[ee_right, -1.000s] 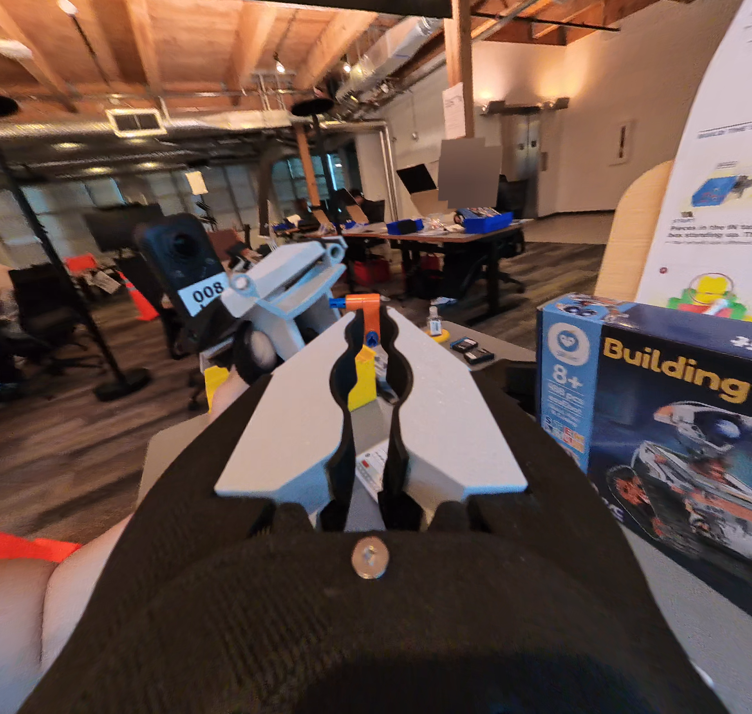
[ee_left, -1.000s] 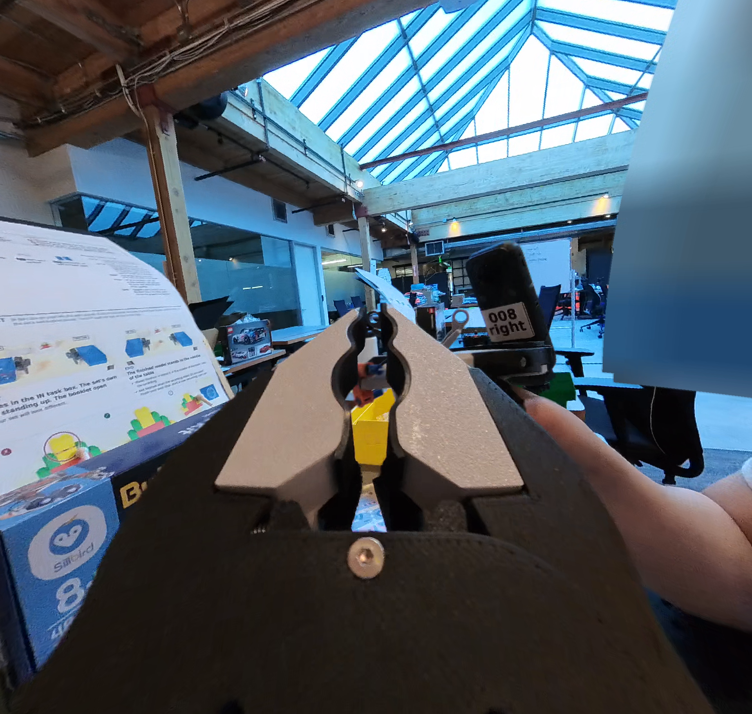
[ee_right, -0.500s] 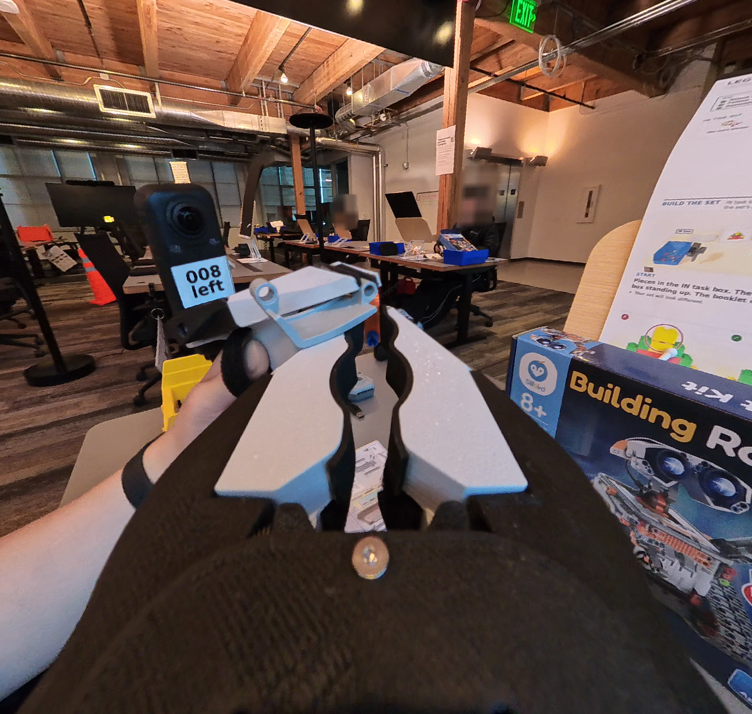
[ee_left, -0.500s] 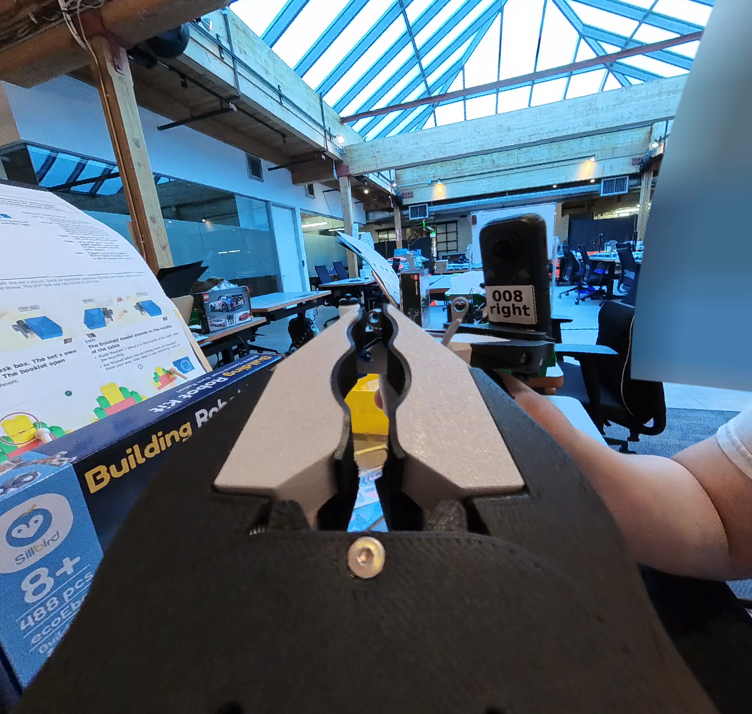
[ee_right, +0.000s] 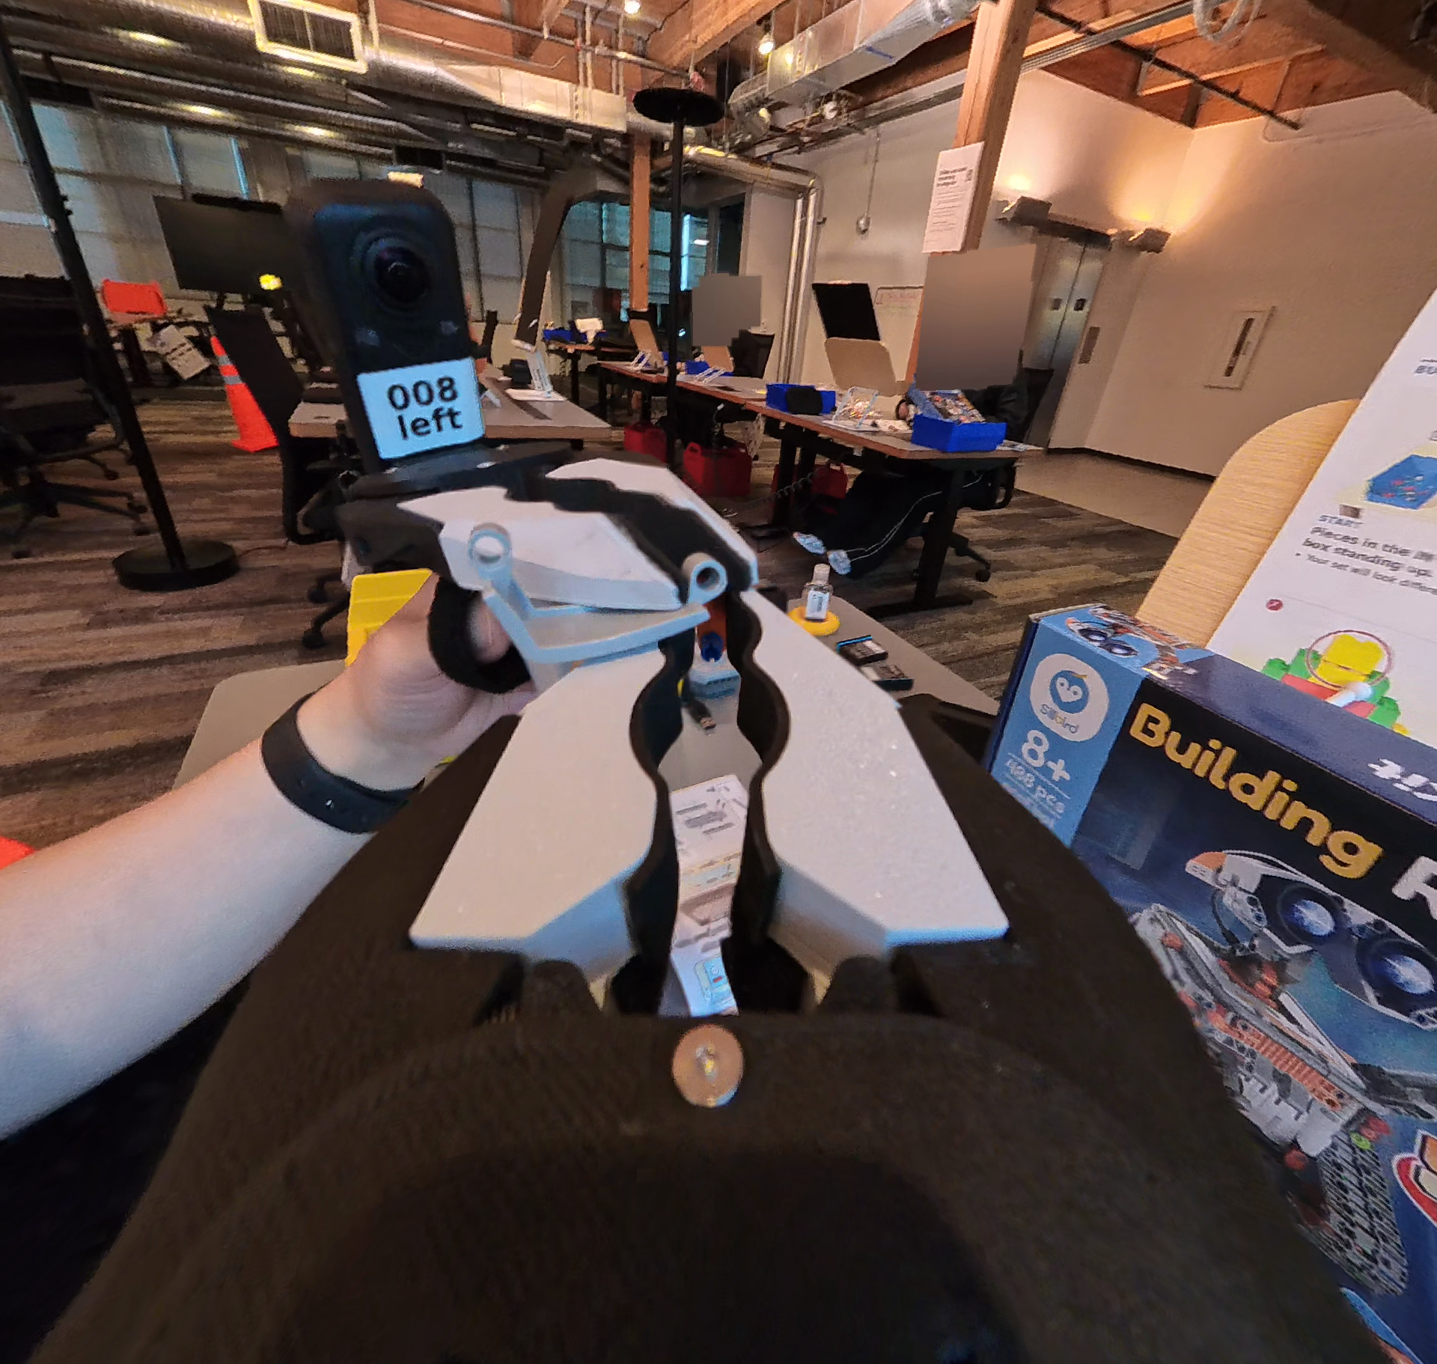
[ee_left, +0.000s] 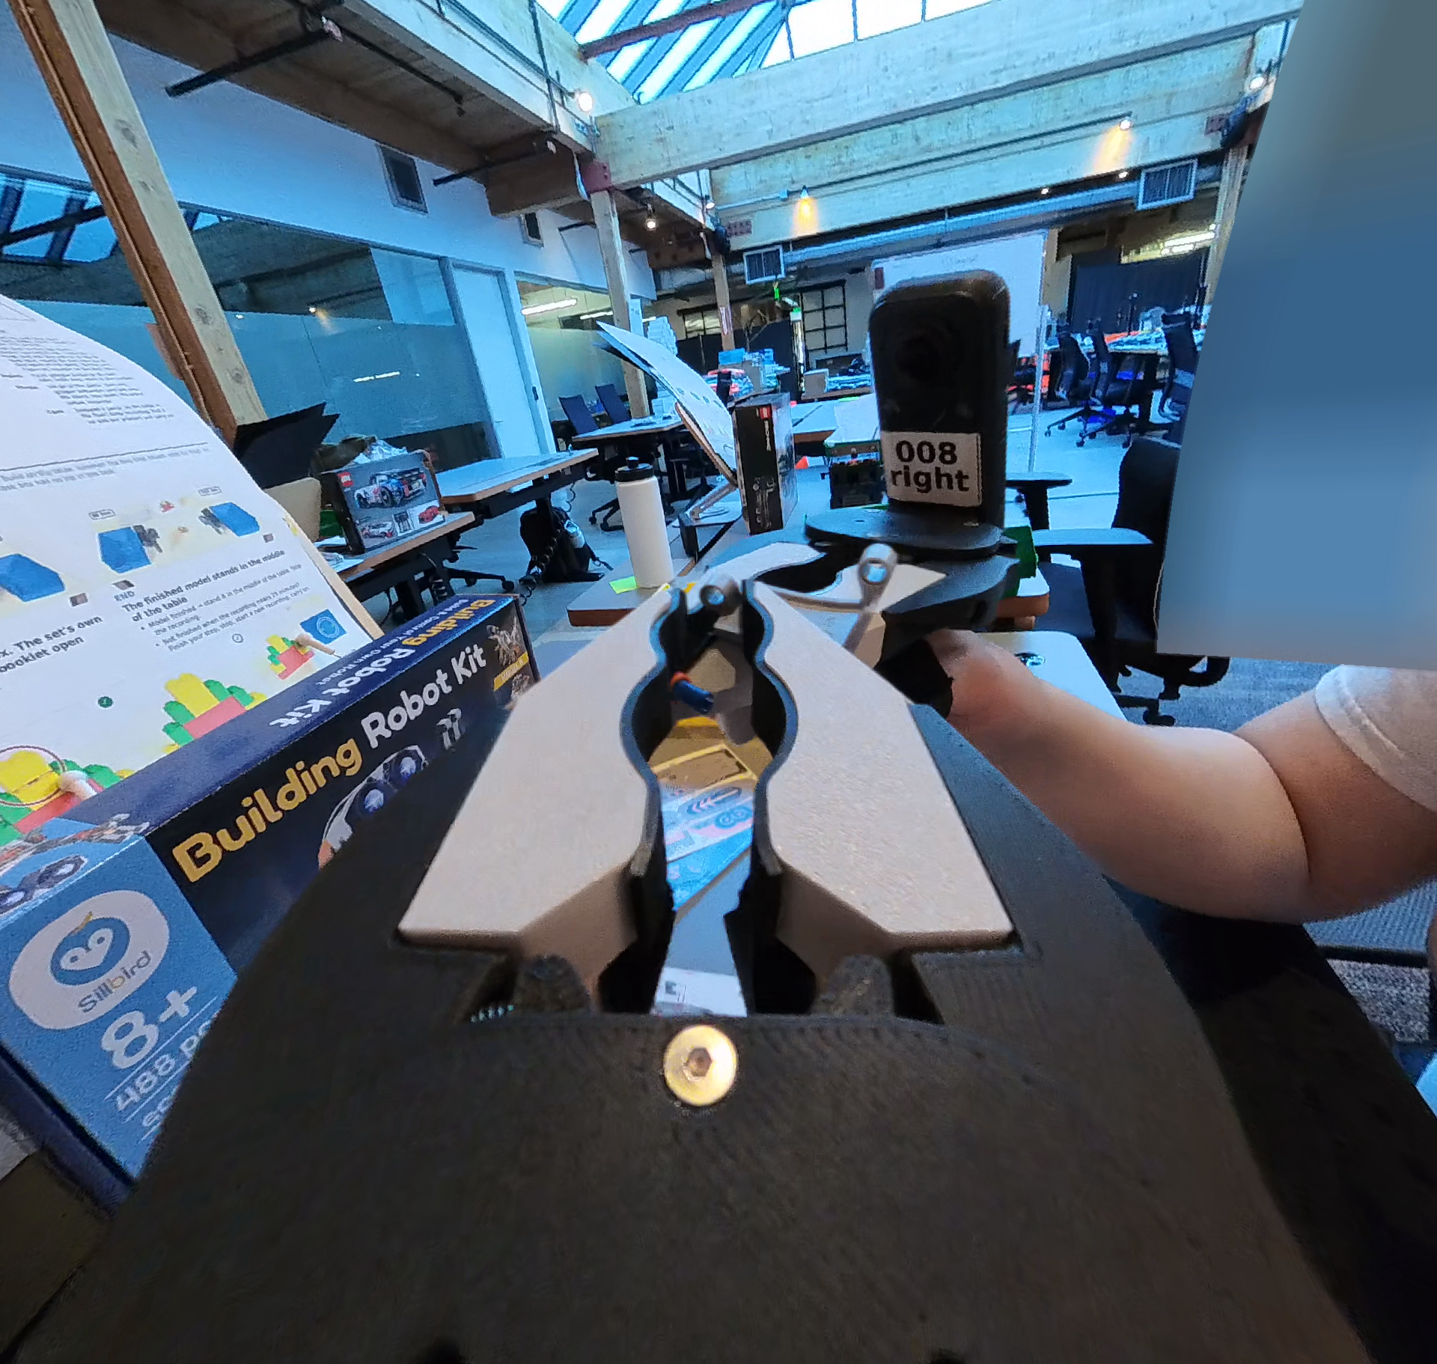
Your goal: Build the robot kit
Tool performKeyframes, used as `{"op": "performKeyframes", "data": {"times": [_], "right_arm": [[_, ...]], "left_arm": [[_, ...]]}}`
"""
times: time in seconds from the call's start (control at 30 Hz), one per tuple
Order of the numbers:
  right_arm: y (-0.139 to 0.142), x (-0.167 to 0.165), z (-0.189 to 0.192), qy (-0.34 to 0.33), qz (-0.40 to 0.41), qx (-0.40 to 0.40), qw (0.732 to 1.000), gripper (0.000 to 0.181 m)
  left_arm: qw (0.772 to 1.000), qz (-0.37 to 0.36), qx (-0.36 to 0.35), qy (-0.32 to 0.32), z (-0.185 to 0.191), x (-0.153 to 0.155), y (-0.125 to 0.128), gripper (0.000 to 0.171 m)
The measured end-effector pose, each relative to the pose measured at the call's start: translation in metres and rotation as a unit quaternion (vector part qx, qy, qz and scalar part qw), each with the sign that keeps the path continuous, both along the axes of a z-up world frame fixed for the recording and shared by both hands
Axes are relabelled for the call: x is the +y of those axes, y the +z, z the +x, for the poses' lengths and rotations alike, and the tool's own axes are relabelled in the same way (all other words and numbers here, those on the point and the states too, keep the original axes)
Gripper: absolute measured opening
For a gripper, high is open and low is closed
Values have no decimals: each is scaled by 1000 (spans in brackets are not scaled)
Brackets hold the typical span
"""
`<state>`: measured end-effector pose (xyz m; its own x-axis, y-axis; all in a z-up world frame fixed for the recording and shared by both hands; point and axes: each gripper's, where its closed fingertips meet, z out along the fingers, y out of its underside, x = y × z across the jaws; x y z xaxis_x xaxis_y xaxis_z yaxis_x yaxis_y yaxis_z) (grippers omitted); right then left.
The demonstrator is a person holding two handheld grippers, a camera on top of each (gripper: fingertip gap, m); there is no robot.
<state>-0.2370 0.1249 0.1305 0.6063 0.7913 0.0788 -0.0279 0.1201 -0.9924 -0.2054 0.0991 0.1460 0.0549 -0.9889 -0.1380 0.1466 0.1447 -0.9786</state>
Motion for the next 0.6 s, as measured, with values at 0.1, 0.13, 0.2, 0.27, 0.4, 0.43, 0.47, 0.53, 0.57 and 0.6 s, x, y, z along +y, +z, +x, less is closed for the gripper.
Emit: {"op": "performKeyframes", "data": {"times": [0.1,0.13,0.2,0.27,0.4,0.43,0.47,0.53,0.57,0.6], "right_arm": [[-5,-3,-5,23,-9,-11,1000,6],[-7,-4,-6,28,-11,-13,999,6],[-10,-3,-7,27,-9,-23,999,7],[-12,-2,-7,26,-8,-31,999,6],[-11,-1,-5,26,-7,-24,999,6],[-10,0,-3,22,-9,-21,999,6],[-10,4,1,8,-11,-19,1000,7],[-1,11,17,-42,5,1,999,7],[9,9,25,-65,29,15,997,7],[20,5,30,-89,62,20,994,7]], "left_arm": [[1000,-4,9,-9,0,-1,-4,10],[1000,-6,11,-18,1,-3,-5,10],[999,-15,17,-31,2,-4,-8,8],[999,-17,22,-35,2,-4,-11,8],[999,-1,12,-34,-1,-5,-8,7],[999,5,2,-32,-2,-5,-5,7],[999,9,-14,-30,-6,-5,0,7],[998,7,-50,-33,-14,-6,11,7],[997,-1,-63,-41,-18,-6,16,7],[996,-14,-73,-51,-21,-7,19,7]]}}
